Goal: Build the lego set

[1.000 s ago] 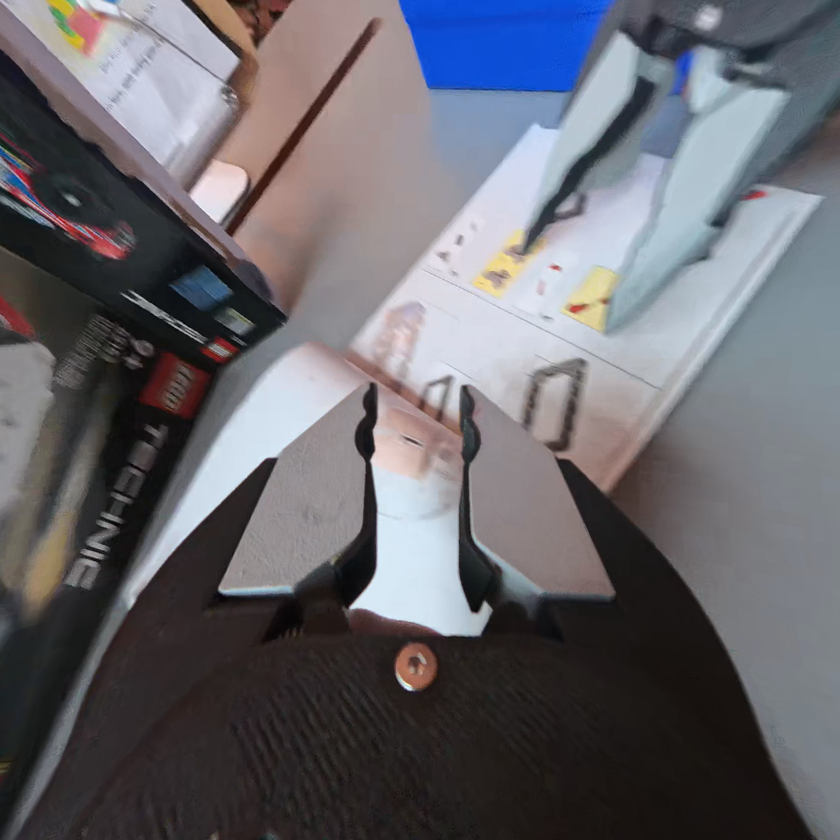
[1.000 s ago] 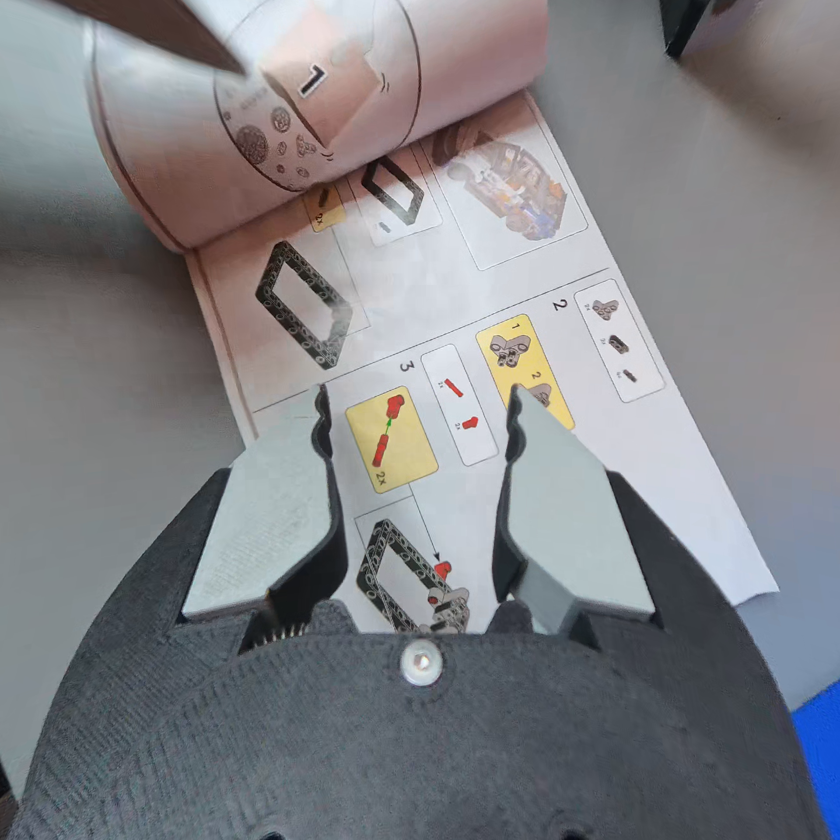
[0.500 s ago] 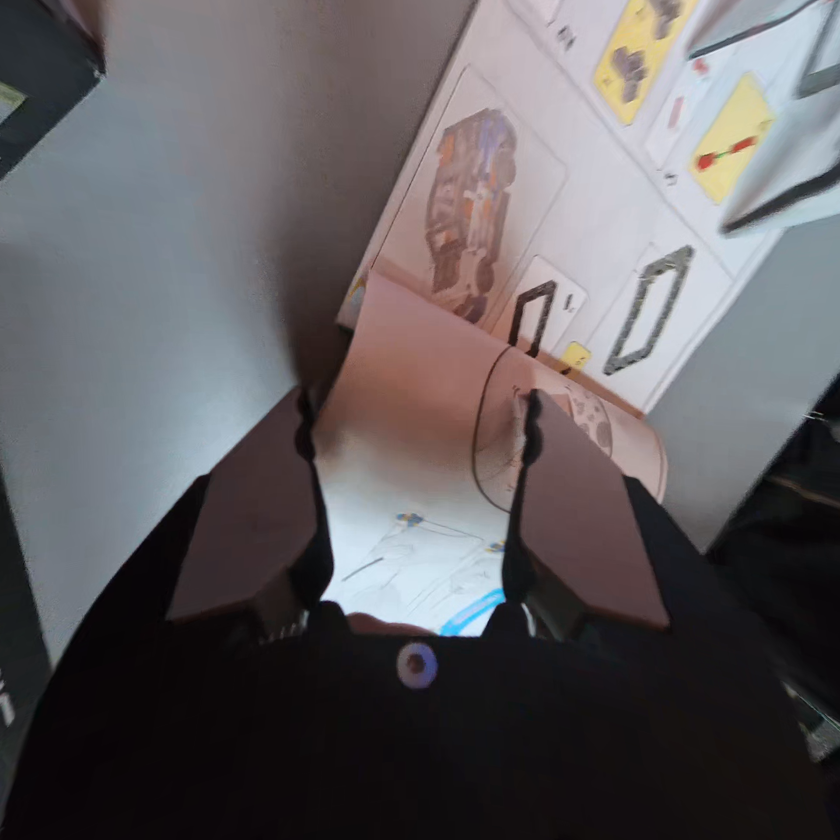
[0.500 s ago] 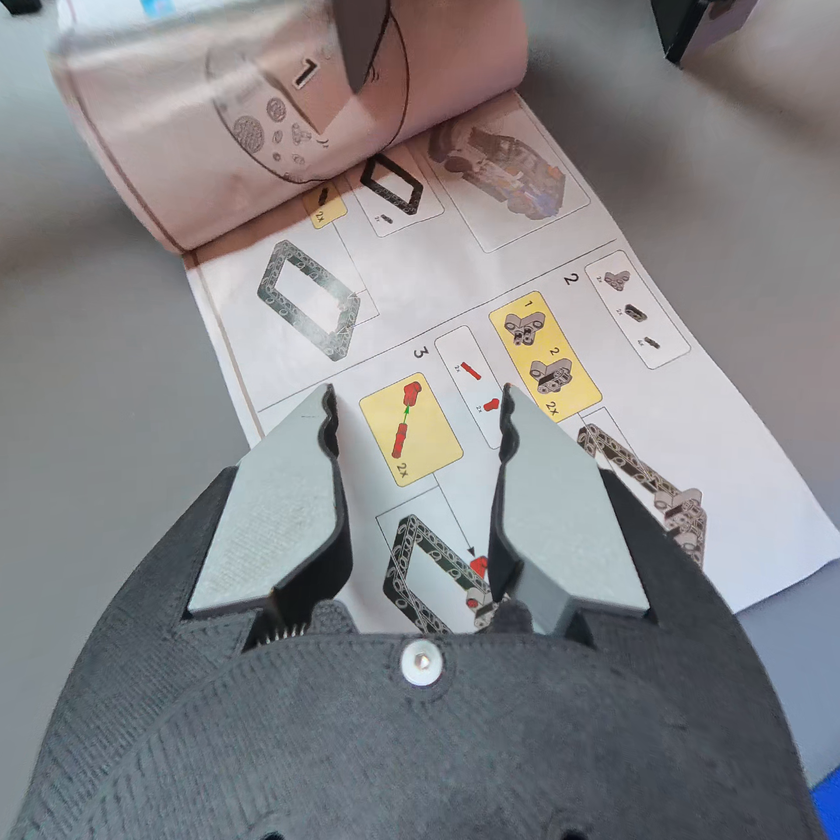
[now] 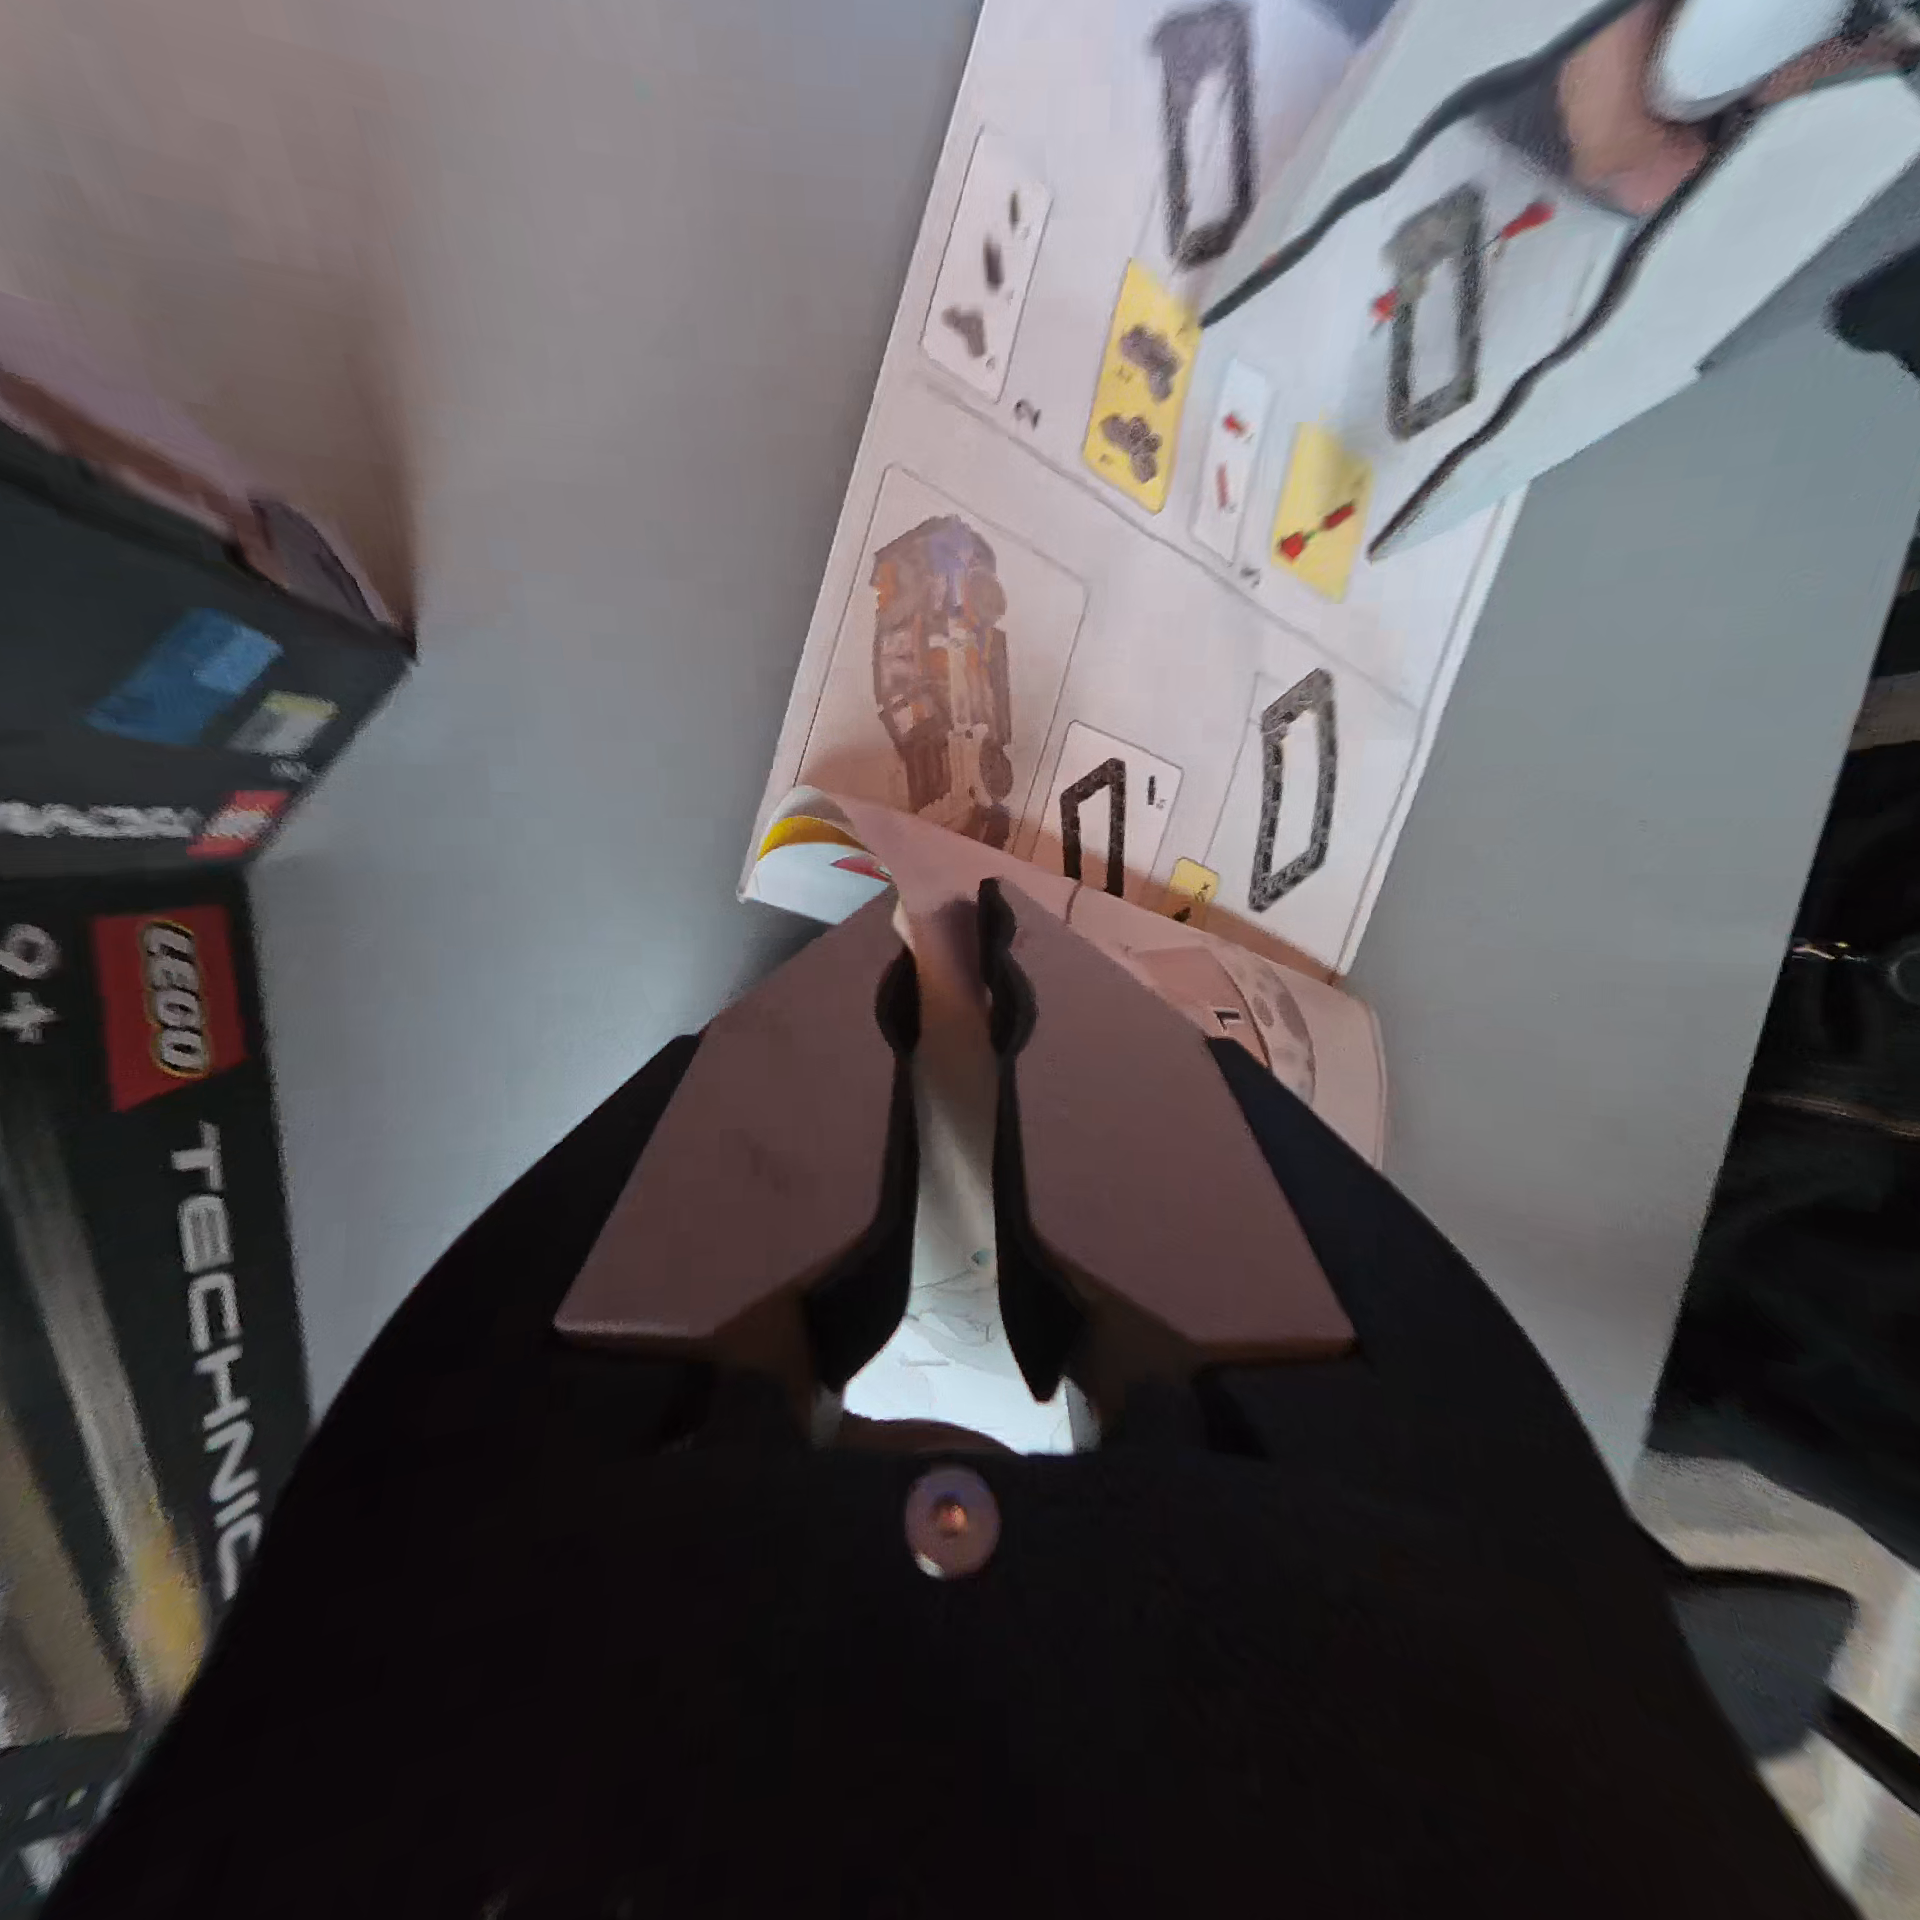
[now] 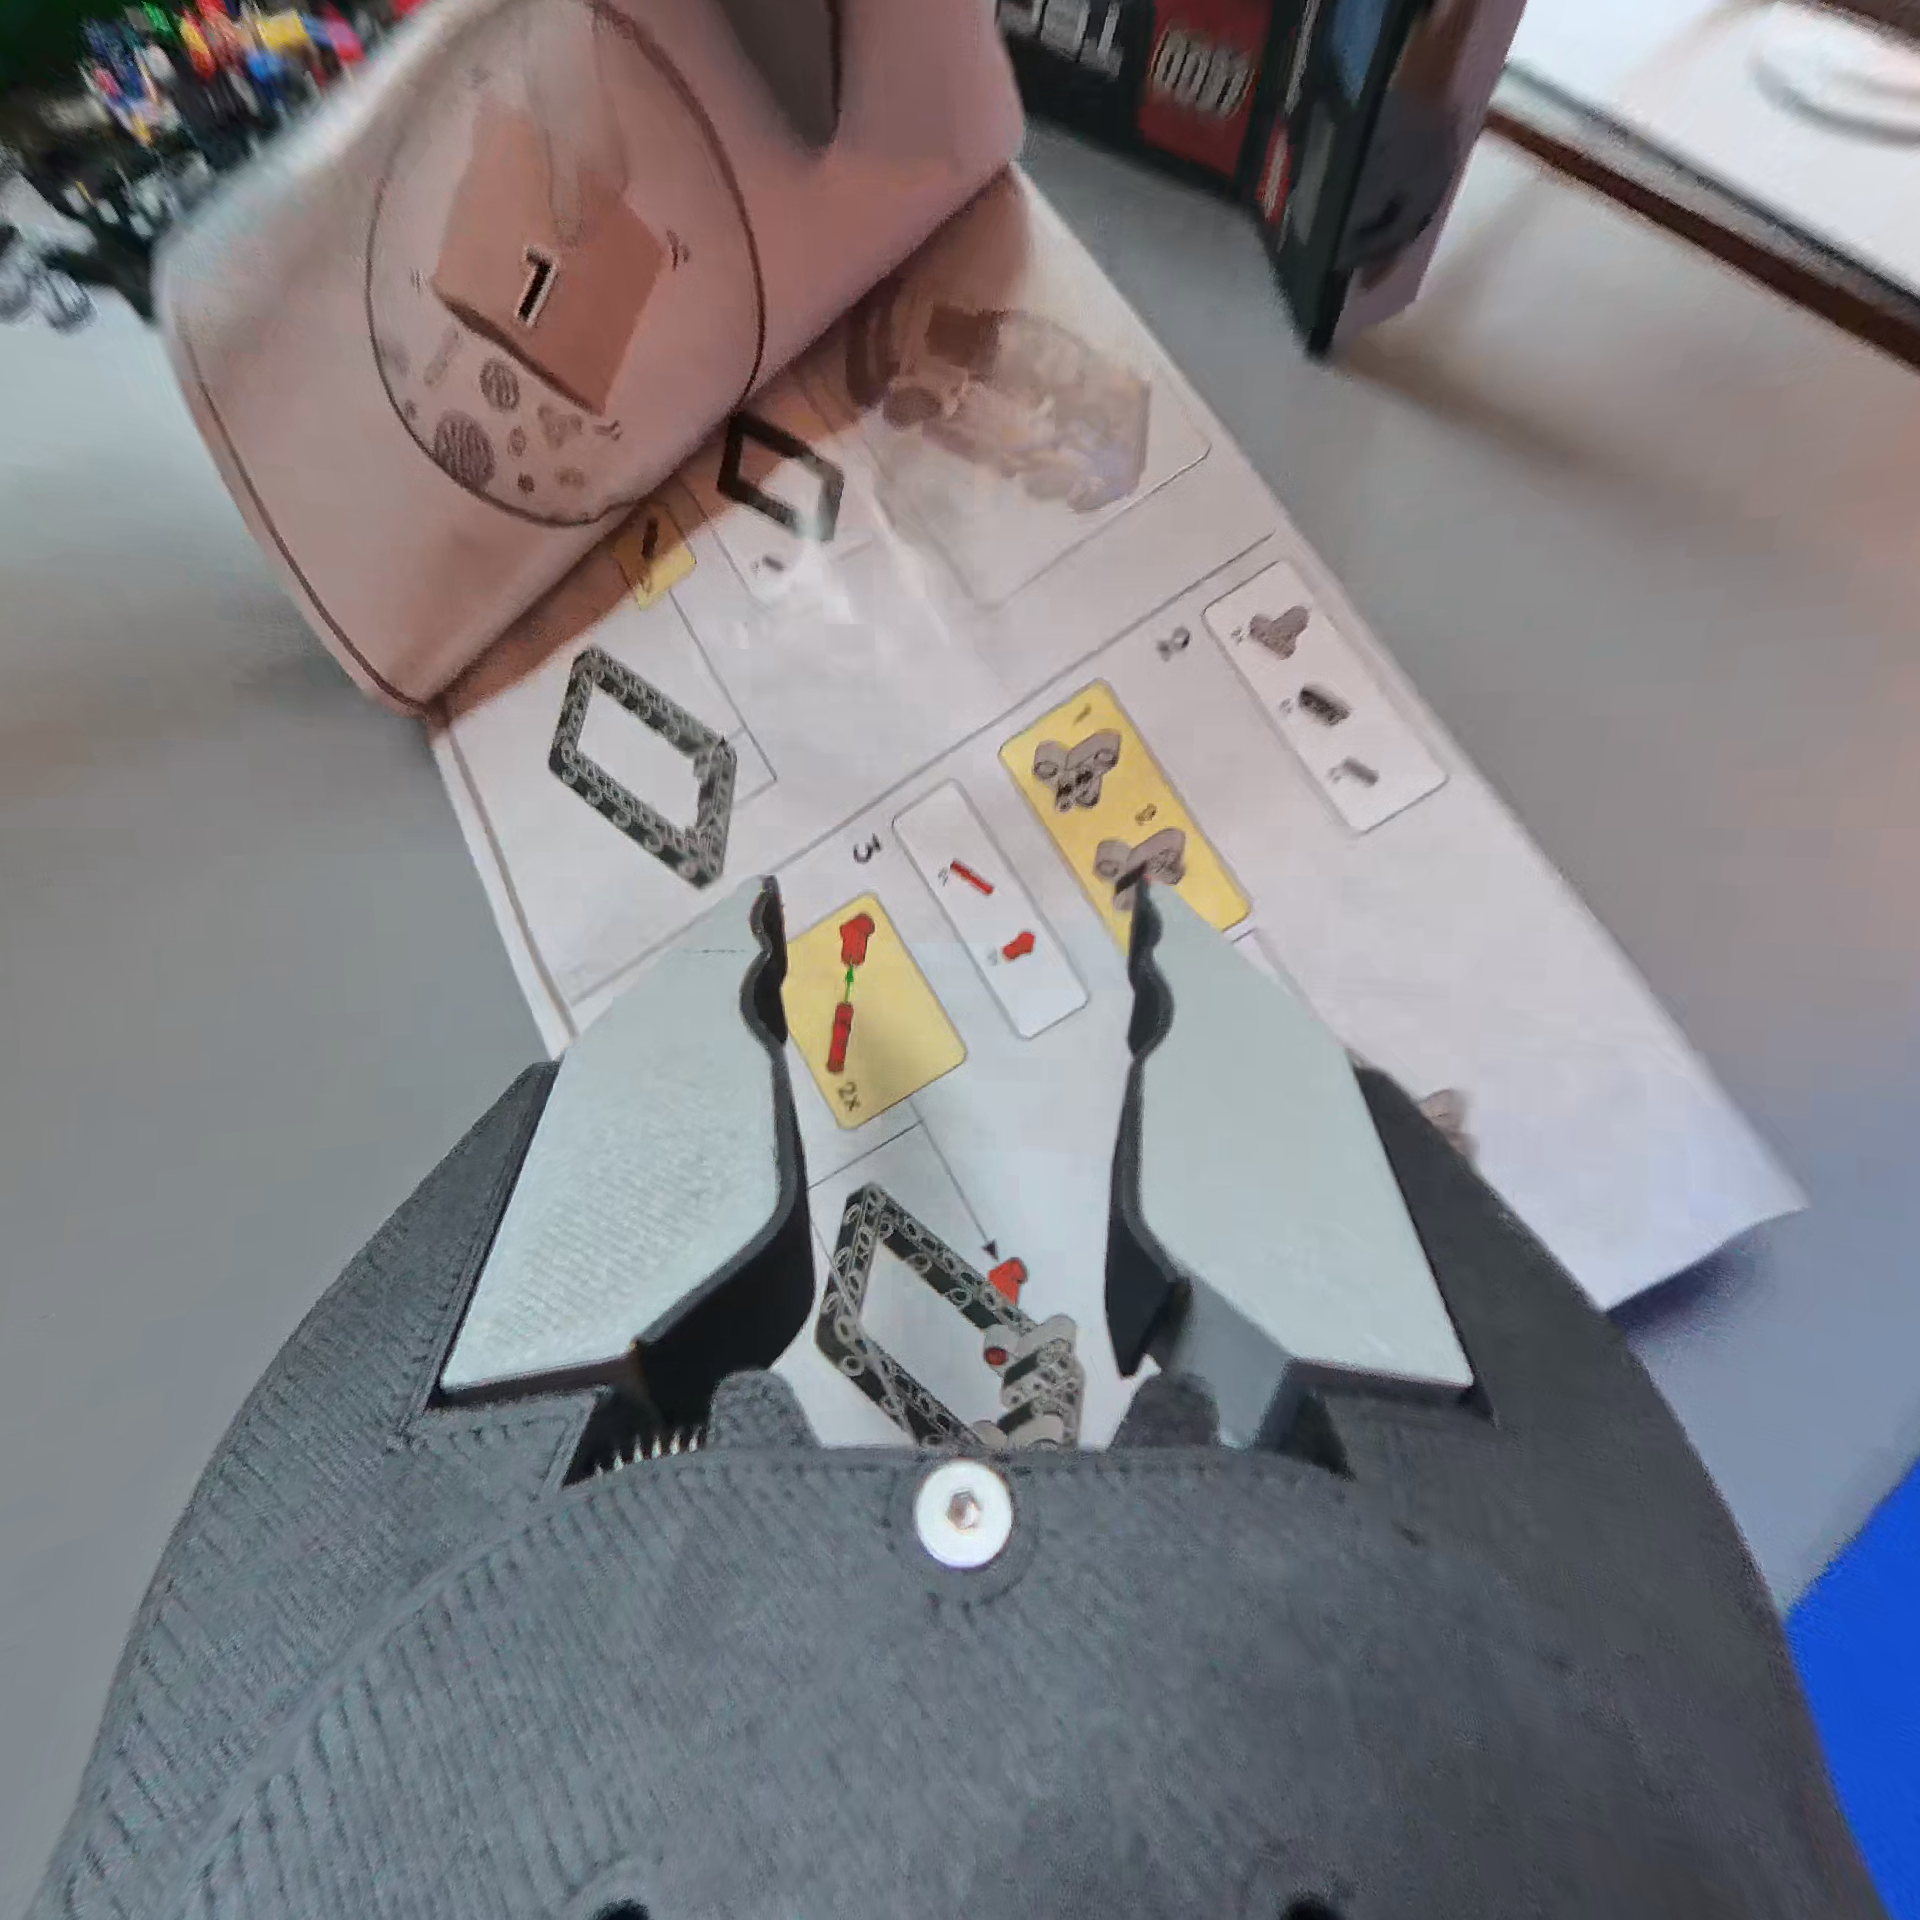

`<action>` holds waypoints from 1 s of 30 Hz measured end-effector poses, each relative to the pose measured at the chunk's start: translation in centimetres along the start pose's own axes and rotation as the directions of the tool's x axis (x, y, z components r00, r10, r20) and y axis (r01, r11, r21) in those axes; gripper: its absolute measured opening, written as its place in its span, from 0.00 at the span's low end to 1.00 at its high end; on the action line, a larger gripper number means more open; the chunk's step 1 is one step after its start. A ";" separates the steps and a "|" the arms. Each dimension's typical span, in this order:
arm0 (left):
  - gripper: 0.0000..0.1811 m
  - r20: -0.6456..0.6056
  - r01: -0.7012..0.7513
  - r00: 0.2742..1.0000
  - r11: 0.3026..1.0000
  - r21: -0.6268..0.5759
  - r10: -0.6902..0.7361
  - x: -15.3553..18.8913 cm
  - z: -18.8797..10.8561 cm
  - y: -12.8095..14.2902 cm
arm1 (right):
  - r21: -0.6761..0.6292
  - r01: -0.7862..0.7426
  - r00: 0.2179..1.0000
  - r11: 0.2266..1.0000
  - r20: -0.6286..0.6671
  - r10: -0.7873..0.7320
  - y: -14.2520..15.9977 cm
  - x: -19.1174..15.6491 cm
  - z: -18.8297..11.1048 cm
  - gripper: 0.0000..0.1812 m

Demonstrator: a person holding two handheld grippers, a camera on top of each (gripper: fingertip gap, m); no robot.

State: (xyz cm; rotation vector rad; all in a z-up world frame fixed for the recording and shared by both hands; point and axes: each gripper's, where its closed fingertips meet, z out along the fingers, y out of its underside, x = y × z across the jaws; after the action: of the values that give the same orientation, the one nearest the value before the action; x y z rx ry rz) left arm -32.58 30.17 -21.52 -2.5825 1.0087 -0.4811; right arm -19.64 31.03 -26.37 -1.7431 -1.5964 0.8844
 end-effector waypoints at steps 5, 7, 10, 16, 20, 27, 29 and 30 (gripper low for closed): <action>0.03 0.129 -0.239 0.967 0.956 0.171 0.219 3.9 -3.7 -1.5 | 0.074 0.010 0.999 0.997 -0.044 -0.007 -4.2 2.5 -3.9 0.44; 0.03 0.191 -0.347 0.931 0.917 0.197 0.311 5.6 -4.7 -1.2 | 0.035 0.025 0.998 0.999 -0.066 -0.023 -6.0 3.4 -5.0 0.48; 0.03 0.276 -0.539 0.833 0.816 0.208 0.480 8.1 -5.6 -0.6 | -0.030 0.101 0.995 0.994 0.019 -0.100 -9.0 2.2 -4.9 0.45; 0.02 0.353 -0.709 0.697 0.672 0.213 0.624 10.9 -6.6 0.1 | -0.238 0.298 0.943 0.925 0.223 -0.246 -8.4 2.6 -0.2 0.46; 0.02 0.383 -0.760 0.641 0.619 0.198 0.665 12.0 -7.1 0.7 | -0.334 0.380 0.878 0.862 0.423 -0.224 -6.0 0.7 1.2 0.28; 0.02 0.480 -0.759 0.627 0.620 0.199 0.614 10.7 -9.0 3.0 | -0.304 0.497 0.824 0.813 0.460 -0.331 -7.0 -2.2 -1.7 0.02; 0.02 0.539 -0.728 0.645 0.650 0.219 0.541 9.3 -10.0 3.3 | -0.265 0.525 0.823 0.809 0.401 -0.403 -8.5 -2.6 -2.7 0.01; 0.02 0.576 -0.722 0.637 0.659 0.212 0.512 8.5 -10.4 3.5 | -0.264 0.538 0.825 0.801 0.358 -0.437 -9.4 -2.5 -3.1 0.01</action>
State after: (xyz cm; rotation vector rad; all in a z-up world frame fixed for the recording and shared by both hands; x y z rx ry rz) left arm -33.16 20.01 -12.12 -1.6468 1.3453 0.1235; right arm -22.79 29.38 -16.84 -1.3318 -2.3855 0.6222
